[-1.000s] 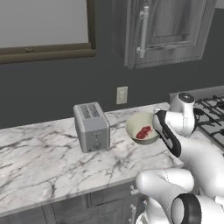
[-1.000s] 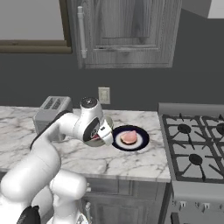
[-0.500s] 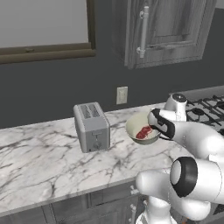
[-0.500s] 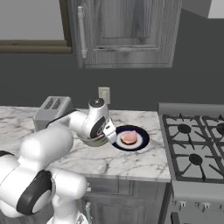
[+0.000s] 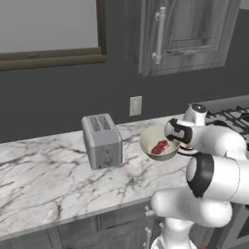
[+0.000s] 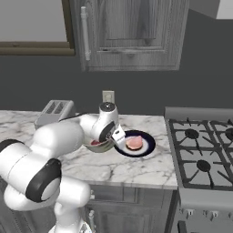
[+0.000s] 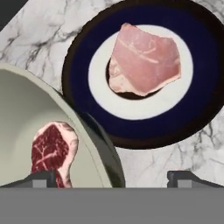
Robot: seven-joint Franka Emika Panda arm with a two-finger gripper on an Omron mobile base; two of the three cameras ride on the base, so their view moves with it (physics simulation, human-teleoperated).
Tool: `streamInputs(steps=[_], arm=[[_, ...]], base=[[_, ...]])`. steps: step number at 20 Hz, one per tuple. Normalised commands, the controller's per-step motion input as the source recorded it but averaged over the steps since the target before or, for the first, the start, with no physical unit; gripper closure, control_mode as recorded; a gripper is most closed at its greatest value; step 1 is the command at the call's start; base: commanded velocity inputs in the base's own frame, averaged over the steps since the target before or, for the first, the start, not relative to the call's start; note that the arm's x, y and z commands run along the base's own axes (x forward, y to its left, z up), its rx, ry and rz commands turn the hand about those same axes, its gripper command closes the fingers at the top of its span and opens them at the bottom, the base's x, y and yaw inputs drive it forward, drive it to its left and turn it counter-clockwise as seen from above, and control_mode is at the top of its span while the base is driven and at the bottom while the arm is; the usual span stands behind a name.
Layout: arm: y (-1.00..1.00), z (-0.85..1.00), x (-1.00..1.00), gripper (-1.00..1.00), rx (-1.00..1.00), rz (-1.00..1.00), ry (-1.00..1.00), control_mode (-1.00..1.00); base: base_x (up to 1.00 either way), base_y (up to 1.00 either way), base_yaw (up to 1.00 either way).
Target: Place one of the steaks on the plate and the other in the bowl. Then place the bowl in the fridge.
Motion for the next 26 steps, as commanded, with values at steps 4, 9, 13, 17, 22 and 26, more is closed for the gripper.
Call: streamInputs(steps=[4, 9, 13, 17, 22, 26], arm=[[0.0, -0.23, 0.07, 1.0, 0.0, 0.0, 0.0, -1.0], [0.0, -0.06, 0.03, 1.0, 0.0, -0.01, 0.0, -1.0], [0.03, 0.05, -0.13, 1.0, 0.0, -0.05, -0.01, -1.0], [0.18, 0.3, -0.32, 1.0, 0.0, -0.09, -0.03, -1.0], [0.3, 0.47, -0.47, 1.0, 0.0, -0.07, -0.12, -1.0], [0.19, 0.51, -0.6, 1.0, 0.0, -0.18, -0.22, -1.0]], base=[[0.0, 0.0, 0.0], [0.0, 0.0, 0.0], [0.0, 0.0, 0.0], [0.0, 0.0, 0.0], [0.0, 0.0, 0.0], [0.0, 0.0, 0.0]])
